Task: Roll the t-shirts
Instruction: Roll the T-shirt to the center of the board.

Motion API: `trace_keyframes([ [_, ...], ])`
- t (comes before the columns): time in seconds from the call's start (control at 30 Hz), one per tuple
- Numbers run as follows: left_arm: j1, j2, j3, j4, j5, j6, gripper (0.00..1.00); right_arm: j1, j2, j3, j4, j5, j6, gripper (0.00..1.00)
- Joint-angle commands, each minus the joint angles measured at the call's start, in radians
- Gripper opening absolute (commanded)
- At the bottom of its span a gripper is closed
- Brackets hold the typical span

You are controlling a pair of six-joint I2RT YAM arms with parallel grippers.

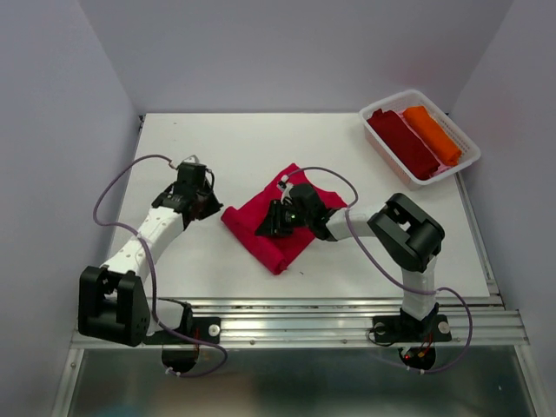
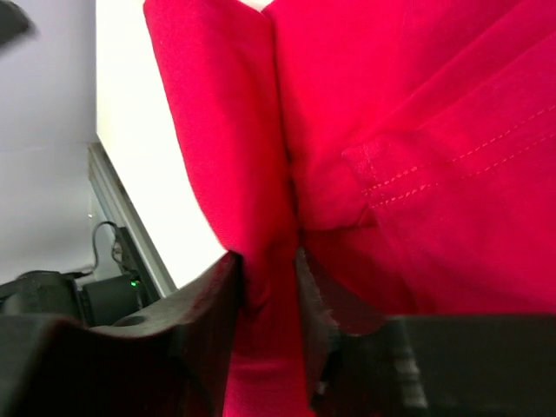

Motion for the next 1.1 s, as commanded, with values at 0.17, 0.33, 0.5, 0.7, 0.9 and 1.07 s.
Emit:
trace_keyframes([
  [0.17, -0.082, 0.095, -0.047, 0.076, 0.138, 0.028, 0.00, -0.016, -0.042, 0.035, -0.043, 0.046, -0.067, 0.42],
  [0.33, -0.096, 0.132, -0.047, 0.117, 0.145, 0.016, 0.00, -0.016, -0.078, 0.037, -0.068, 0.074, -0.084, 0.46],
  [0.5, -0.105, 0.204, -0.020, 0.174, 0.164, 0.011, 0.00, -0.016, -0.150, 0.042, -0.143, 0.120, -0.134, 0.68],
  [0.7, -0.115, 0.270, 0.013, 0.205, 0.180, -0.001, 0.00, -0.007, -0.290, 0.031, -0.281, 0.227, -0.223, 0.75],
  [0.9, -0.124, 0.313, 0.043, 0.222, 0.186, -0.005, 0.00, 0.084, -0.404, -0.009, -0.423, 0.339, -0.343, 0.33],
  [1.07, -0.128, 0.328, 0.054, 0.223, 0.188, -0.004, 0.00, 0.116, -0.379, -0.032, -0.467, 0.361, -0.355, 0.10],
])
